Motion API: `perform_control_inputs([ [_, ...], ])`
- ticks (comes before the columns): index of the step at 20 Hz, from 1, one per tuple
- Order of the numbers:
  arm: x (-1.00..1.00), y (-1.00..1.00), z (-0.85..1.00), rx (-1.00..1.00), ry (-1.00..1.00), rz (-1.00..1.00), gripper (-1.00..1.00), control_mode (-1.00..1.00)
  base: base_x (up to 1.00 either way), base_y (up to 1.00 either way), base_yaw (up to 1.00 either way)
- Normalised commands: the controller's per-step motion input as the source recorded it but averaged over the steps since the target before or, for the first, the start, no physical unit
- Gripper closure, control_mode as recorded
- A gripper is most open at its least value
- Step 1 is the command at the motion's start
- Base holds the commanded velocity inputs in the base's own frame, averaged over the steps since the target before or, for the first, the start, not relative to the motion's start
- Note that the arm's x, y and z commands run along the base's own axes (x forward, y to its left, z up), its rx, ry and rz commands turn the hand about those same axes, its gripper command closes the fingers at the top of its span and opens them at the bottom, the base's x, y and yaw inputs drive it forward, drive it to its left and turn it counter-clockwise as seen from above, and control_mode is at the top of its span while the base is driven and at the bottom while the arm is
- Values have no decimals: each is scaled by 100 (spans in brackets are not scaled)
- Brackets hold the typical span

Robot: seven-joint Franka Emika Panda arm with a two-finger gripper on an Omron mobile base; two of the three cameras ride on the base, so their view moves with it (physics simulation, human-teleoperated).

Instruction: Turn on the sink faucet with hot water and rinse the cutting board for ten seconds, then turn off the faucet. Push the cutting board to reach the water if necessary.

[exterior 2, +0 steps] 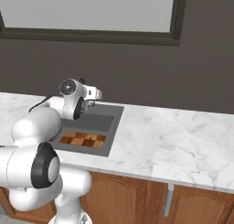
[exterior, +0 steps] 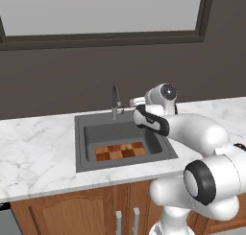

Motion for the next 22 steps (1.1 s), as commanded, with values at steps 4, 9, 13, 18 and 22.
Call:
perform_control_inputs([
  [4,11,8,-3,0,0,0,-100,-100,0,0,0],
  [9,2,0,-14,0,-9,0,-100,-100,0,0,0],
  [13,0,0,-19,0,-20,0,-100,-100,0,0,0],
  [18,0,0,-10,1,-26,0,-100,-100,0,0,0],
  [22,0,0,-6,2,-24,0,-100,-100,0,0,0],
])
